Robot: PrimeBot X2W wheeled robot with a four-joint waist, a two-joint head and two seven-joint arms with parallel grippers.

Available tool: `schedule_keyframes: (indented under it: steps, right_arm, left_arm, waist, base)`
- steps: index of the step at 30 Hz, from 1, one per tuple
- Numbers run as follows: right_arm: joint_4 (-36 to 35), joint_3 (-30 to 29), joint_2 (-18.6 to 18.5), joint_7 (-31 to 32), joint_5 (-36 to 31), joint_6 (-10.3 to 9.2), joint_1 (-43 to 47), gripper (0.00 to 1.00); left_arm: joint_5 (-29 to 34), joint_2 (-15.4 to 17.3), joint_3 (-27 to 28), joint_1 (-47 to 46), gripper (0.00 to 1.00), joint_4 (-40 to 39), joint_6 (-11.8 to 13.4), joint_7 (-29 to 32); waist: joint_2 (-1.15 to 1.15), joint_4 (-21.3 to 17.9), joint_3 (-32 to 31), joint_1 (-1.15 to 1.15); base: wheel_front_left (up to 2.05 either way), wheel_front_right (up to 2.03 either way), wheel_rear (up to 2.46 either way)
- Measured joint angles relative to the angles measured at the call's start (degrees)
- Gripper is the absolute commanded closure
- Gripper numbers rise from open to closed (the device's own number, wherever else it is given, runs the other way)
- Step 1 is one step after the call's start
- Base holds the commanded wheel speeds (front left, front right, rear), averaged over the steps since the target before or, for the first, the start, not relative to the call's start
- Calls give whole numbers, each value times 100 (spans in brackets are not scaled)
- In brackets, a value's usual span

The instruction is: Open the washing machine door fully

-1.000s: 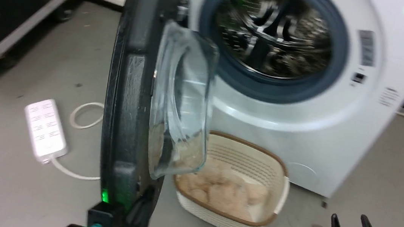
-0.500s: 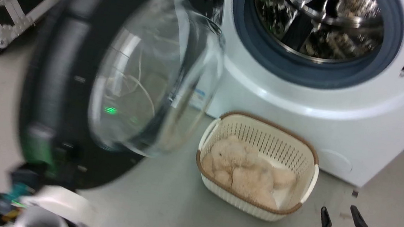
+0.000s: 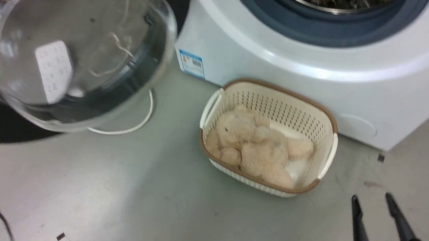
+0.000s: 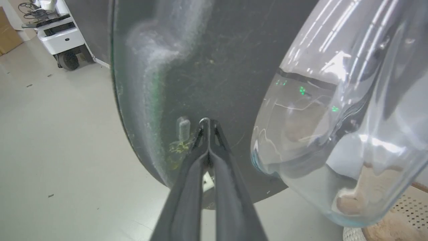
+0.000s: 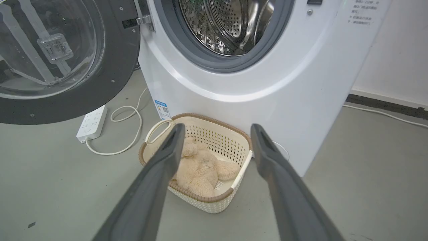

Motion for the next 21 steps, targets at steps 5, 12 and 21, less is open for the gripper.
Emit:
schedule_keyframes:
  steps: [5,12,21]
  right_arm:
    - [-134,-77,0,43,-92,0,-79,0]
    - [-154,-124,0,57,-80,0,-149,0]
    - [-91,-352,0,23,77,0,-190,0]
  left_arm:
    - [-115,380,237,-444,100,773,-123,-155]
    - [-38,464,69,-899,100,1418,-394,-668]
    - [359,-63,-109,-536,100,716,-742,-1209]
  waist:
    - [0,-147,276,0]
    - [0,-285,374,0]
    - [0,-386,-137,-1]
  base:
    - [0,0,0]
    - [0,0,0]
    - [0,0,0]
